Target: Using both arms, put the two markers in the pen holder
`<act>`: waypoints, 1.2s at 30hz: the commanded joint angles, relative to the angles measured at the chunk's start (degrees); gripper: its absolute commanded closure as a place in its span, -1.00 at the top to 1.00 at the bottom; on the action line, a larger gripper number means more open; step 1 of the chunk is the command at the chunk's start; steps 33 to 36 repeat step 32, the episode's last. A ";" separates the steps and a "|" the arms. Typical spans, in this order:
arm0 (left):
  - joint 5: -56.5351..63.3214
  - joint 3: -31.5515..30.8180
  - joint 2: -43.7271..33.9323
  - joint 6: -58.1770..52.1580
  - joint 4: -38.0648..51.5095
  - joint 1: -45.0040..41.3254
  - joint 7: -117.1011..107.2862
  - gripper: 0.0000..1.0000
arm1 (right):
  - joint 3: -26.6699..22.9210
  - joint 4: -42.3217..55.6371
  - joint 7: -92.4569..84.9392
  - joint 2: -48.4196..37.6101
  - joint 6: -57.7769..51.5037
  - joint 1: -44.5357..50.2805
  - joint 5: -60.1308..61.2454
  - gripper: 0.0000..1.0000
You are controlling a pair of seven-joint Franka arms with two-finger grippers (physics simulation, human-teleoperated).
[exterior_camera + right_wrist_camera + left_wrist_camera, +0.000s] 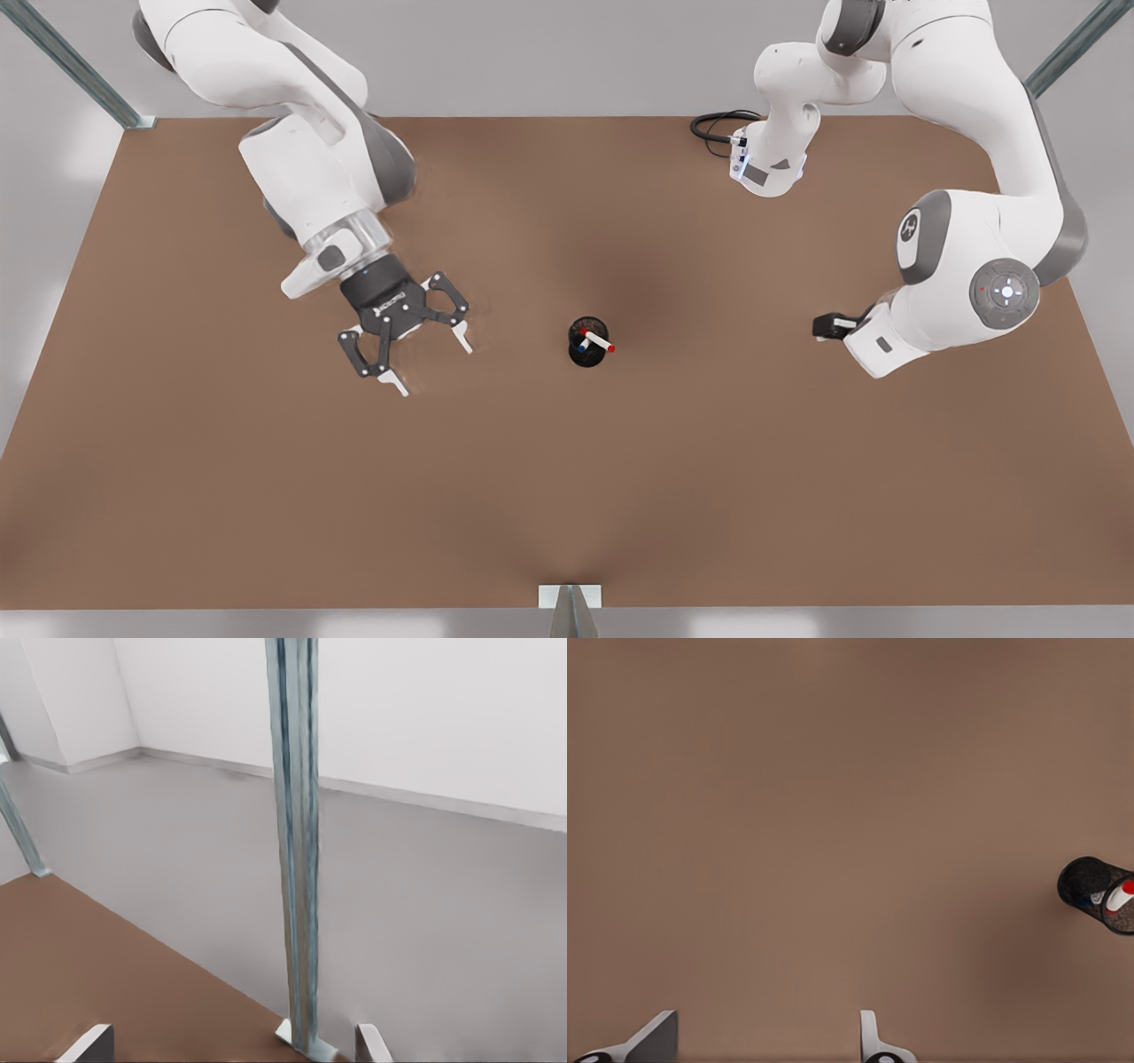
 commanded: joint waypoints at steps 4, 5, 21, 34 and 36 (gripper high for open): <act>0.12 -0.01 0.14 1.79 0.31 0.14 -5.11 1.00 | -50.17 2.86 -3.16 -15.41 -64.14 24.34 13.49 1.00; 0.12 -0.01 0.14 1.79 0.31 -0.12 -5.11 1.00 | -51.14 2.78 -0.43 -16.99 -68.45 24.96 13.40 1.00; 0.21 0.17 1.02 1.79 0.31 0.23 -8.27 1.00 | -53.86 5.59 2.21 -12.60 -66.87 26.10 18.41 1.00; 0.12 -0.09 1.46 1.97 0.22 -0.30 -8.36 1.00 | -53.95 21.59 2.82 4.28 -63.97 26.10 16.66 1.00; 0.12 -0.09 1.46 1.97 0.22 -0.30 -8.36 1.00 | -53.95 21.59 2.82 4.28 -63.97 26.10 16.66 1.00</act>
